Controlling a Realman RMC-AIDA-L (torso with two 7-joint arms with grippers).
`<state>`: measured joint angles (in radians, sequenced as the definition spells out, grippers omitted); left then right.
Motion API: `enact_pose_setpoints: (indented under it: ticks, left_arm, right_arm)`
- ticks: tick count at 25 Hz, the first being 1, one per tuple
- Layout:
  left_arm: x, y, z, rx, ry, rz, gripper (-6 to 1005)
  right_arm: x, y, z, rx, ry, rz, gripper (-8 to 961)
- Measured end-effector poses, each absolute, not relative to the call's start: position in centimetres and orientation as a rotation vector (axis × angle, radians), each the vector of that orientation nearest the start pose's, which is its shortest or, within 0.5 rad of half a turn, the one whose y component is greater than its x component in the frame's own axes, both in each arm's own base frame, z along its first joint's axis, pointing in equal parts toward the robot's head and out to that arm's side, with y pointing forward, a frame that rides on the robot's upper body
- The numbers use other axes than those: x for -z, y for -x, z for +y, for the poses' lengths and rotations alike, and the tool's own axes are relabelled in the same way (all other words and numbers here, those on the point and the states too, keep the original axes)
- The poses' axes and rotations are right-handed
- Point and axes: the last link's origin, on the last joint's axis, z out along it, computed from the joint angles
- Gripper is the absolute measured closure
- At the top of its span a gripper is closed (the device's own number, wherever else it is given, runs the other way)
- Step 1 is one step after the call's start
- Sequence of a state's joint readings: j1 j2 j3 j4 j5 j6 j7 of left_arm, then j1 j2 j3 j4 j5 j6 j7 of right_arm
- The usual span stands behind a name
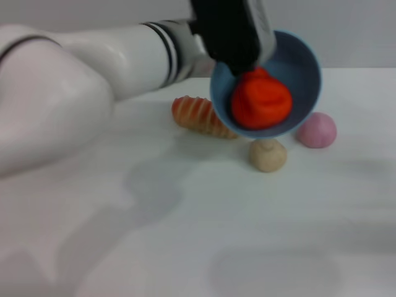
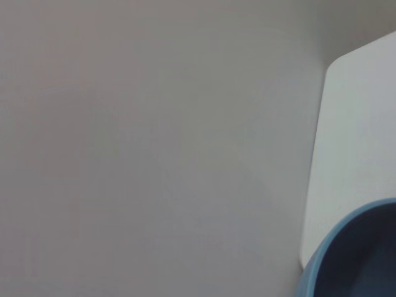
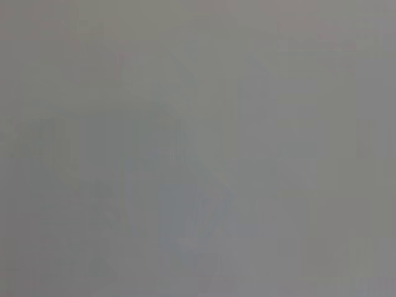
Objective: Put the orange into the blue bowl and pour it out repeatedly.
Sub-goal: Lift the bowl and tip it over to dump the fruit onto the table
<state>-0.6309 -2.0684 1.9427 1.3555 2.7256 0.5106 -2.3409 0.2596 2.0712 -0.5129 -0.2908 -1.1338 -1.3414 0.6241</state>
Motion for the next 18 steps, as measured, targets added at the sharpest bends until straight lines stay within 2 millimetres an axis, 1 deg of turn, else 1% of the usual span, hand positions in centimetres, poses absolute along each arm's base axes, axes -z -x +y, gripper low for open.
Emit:
enact_pose_setpoints:
  ticks: [2, 3, 4, 5, 7, 10, 11, 16, 18]
  left_arm:
    - [7.8, 4.8, 37.8, -0.020, 2.250, 0.573, 1000]
    - [8.1, 4.6, 37.3, -0.009, 2.231, 0.622, 999]
    - [8.8, 4.3, 36.4, 0.018, 2.189, 0.728, 999]
    - [9.1, 4.5, 36.1, 0.021, 2.165, 0.782, 999]
    - [9.4, 4.9, 35.9, 0.013, 2.130, 0.849, 999]
    - [9.5, 5.3, 35.8, 0.011, 2.104, 0.882, 999]
    - [9.5, 6.1, 35.5, 0.013, 2.031, 0.955, 999]
    - [9.5, 7.4, 35.0, 0.050, 1.880, 1.055, 999]
    - [9.5, 7.8, 34.8, 0.054, 1.856, 1.070, 999]
  right_arm:
    - [-5.5, -37.8, 27.9, -0.789, 1.611, 0.567, 300]
    - [-5.4, -37.8, 27.9, -0.791, 1.611, 0.569, 301]
    - [-5.2, -37.8, 27.9, -0.794, 1.611, 0.577, 301]
    - [-5.2, -37.8, 27.9, -0.795, 1.611, 0.579, 301]
    - [-5.2, -37.7, 27.9, -0.796, 1.612, 0.580, 301]
    - [-5.1, -37.7, 28.0, -0.798, 1.612, 0.579, 302]
    - [-5.1, -37.6, 28.1, -0.800, 1.613, 0.578, 302]
    - [-5.1, -37.3, 28.5, -0.808, 1.618, 0.569, 303]
    - [-5.1, -37.2, 28.7, -0.811, 1.619, 0.567, 303]
